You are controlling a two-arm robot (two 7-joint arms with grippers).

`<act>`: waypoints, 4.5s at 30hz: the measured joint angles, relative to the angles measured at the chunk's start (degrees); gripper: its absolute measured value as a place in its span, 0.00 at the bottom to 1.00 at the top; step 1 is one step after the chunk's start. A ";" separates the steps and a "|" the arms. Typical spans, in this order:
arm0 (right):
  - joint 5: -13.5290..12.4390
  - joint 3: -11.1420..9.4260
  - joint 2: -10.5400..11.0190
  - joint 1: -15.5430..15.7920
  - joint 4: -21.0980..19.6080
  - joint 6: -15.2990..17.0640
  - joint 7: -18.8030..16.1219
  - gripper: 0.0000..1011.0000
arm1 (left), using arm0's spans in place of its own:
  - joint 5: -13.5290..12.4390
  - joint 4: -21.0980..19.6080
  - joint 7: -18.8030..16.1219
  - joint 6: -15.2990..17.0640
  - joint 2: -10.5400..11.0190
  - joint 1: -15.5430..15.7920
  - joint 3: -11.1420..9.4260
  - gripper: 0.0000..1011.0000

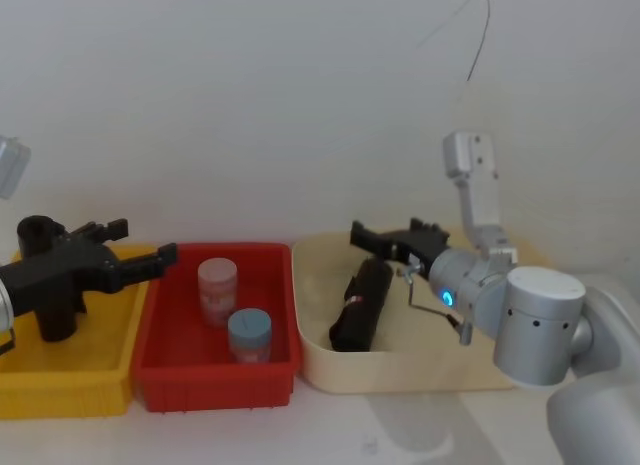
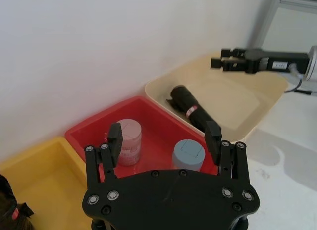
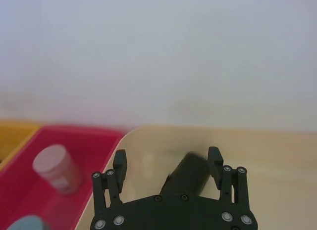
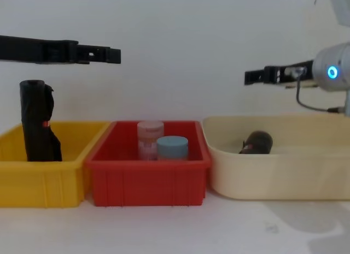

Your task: Pick up the garbage bag with the one hand and transfer it to the other hand.

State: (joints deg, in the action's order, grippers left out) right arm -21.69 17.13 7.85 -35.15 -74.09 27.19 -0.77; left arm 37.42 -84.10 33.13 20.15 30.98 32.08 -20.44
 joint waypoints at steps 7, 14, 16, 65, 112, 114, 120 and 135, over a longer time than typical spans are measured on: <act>2.20 -0.38 0.97 0.08 -2.47 -1.93 1.62 0.99 | 0.11 -0.10 -0.24 0.02 0.18 -0.25 0.20 0.99; 4.23 0.79 2.66 1.72 -5.97 -2.85 1.20 0.99 | 0.16 -0.17 -0.42 0.02 0.30 -0.43 0.32 0.99; 4.49 1.16 2.99 2.09 -6.73 -2.86 0.83 0.99 | 0.17 -0.18 -0.44 0.02 0.32 -0.46 0.34 0.99; 9.07 18.42 2.07 1.59 -8.00 2.97 -18.40 0.99 | 0.22 -0.23 -0.59 0.01 0.43 -0.63 0.45 0.99; 8.30 15.44 -0.17 -6.64 7.49 2.66 -24.90 0.99 | 0.22 -0.23 -0.59 0.01 0.43 -0.63 0.45 0.99; 8.09 15.24 -0.43 -6.82 8.02 2.76 -24.85 0.99 | 0.22 -0.23 -0.59 0.01 0.43 -0.63 0.45 0.99; 7.48 14.77 -1.37 -7.55 10.27 2.98 -24.34 0.99 | 0.22 -0.23 -0.59 0.01 0.43 -0.63 0.45 0.99; 6.77 14.63 -2.47 -8.57 12.83 3.23 -24.15 0.99 | 0.22 -0.23 -0.59 0.01 0.43 -0.63 0.45 0.99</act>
State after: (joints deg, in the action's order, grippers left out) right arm -14.93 31.76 5.38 -43.71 -61.25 30.42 -24.91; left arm 37.64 -84.33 32.54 20.16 31.41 31.45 -20.00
